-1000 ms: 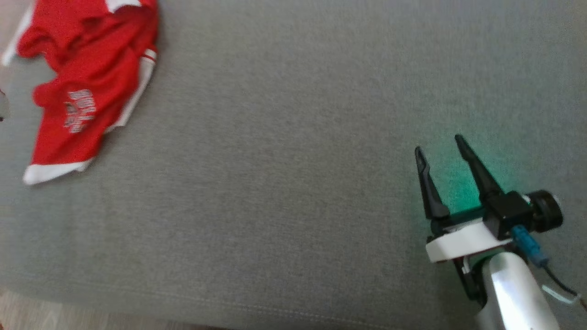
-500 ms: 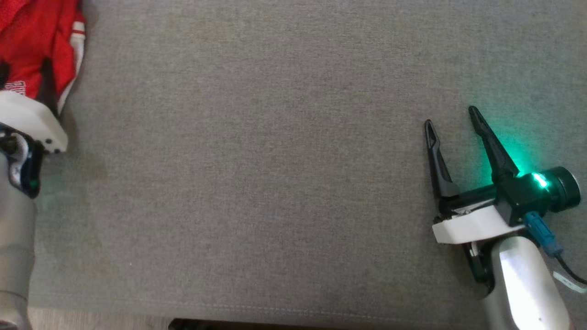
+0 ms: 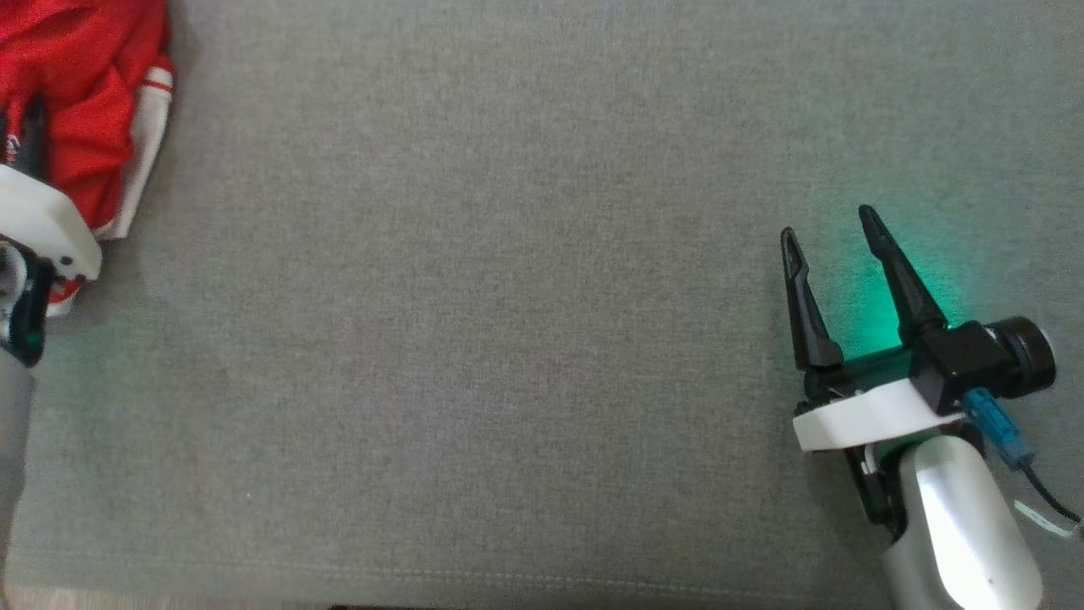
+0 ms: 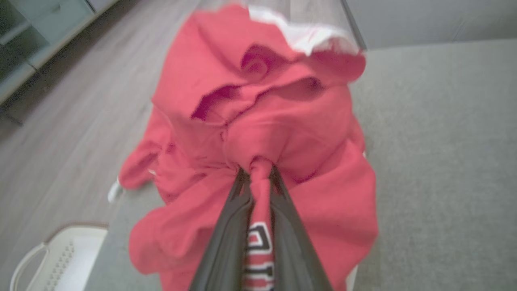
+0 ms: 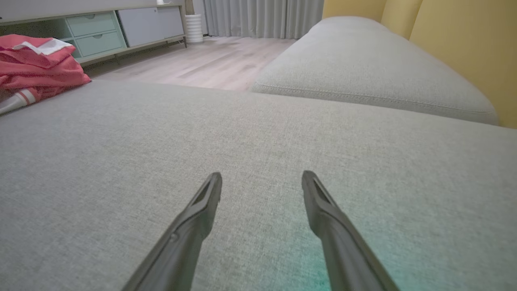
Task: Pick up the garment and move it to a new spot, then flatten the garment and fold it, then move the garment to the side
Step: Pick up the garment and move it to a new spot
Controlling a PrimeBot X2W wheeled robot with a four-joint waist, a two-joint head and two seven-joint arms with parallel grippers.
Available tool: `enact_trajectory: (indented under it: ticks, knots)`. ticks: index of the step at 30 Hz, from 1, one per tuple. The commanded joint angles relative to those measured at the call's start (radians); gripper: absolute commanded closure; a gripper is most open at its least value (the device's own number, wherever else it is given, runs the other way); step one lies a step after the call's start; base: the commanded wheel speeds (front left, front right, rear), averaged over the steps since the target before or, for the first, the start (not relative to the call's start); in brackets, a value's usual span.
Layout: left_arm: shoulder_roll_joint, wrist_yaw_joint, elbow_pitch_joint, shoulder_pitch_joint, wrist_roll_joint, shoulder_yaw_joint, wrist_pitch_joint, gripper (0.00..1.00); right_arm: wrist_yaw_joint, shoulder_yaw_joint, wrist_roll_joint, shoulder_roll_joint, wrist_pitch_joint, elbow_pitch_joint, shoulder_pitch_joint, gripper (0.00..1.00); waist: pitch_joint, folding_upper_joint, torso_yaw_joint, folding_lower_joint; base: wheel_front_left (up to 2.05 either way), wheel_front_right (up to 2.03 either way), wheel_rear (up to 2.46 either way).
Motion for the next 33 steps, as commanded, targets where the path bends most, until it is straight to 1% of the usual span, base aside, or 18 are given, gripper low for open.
enact_trajectory:
  ticks: [1,5,9,13,15,18,19,22,25,27,29,33]
  knots:
    - [0.081,0.002,-0.042,-0.027,-0.01,0.018,-0.02,1.0,-0.001,0.025,0.012,-0.003,-0.015,-0.017,-0.002,0.0,-0.046,0.0,-0.003,0.0,0.0,0.0,0.0]
    - [0.117,0.002,-0.11,-0.048,-0.007,-0.044,-0.022,1.0,-0.001,0.023,0.043,-0.003,-0.029,0.023,0.004,0.0,-0.132,0.0,-0.014,0.0,0.0,0.0,0.0]
    - [0.138,0.002,-0.215,-0.072,-0.019,-0.105,-0.006,1.0,-0.001,0.01,0.075,-0.003,-0.04,0.059,0.022,0.0,-0.225,0.0,-0.039,0.0,0.0,0.0,0.0]
    - [0.143,0.002,-0.332,-0.086,-0.037,-0.17,0.032,1.0,-0.001,-0.008,0.098,-0.003,-0.046,0.089,0.05,0.0,-0.308,0.0,-0.076,0.0,0.0,0.0,0.0]
    - [0.135,0.002,-0.389,-0.088,-0.059,-0.198,0.052,1.0,-0.001,-0.017,0.107,-0.003,-0.047,0.101,0.068,0.0,-0.346,0.0,-0.099,0.0,0.0,0.0,0.0]
    - [0.105,0.002,-0.472,-0.09,-0.104,-0.231,0.079,1.0,-0.001,-0.03,0.118,-0.003,-0.048,0.112,0.097,0.0,-0.388,0.0,-0.132,0.0,0.0,0.0,0.0]
    - [0.105,0.002,-0.472,-0.09,-0.104,-0.231,0.079,1.0,-0.001,-0.03,0.118,-0.003,-0.048,0.112,0.097,0.0,-0.388,0.0,-0.132,0.0,0.0,0.0,0.0]
    - [0.045,0.002,-0.547,-0.085,-0.185,-0.248,0.109,1.0,-0.001,-0.041,0.125,-0.003,-0.049,0.108,0.121,0.0,-0.407,0.0,-0.163,0.0,0.0,0.0,0.0]
    - [-0.016,0.002,-0.599,-0.068,-0.26,-0.263,0.141,1.0,-0.001,-0.05,0.128,-0.003,-0.049,0.101,0.139,0.0,-0.404,0.0,-0.193,0.0,0.0,0.0,0.0]
    - [-0.049,0.005,-0.609,-0.048,-0.283,-0.277,0.15,1.0,-0.001,-0.05,0.131,-0.003,-0.049,0.096,0.144,0.0,-0.392,0.0,-0.212,0.0,0.0,0.0,0.0]
    - [-0.074,0.013,-0.601,-0.024,-0.278,-0.302,0.147,1.0,-0.001,-0.048,0.135,-0.003,-0.049,0.09,0.142,0.0,-0.373,0.0,-0.229,0.0,0.0,0.0,0.0]
    - [-0.149,0.027,-0.522,0.05,-0.296,-0.333,0.105,1.0,-0.001,-0.036,0.144,-0.003,-0.049,0.079,0.12,0.0,-0.326,0.0,-0.258,0.0,0.0,0.0,0.0]
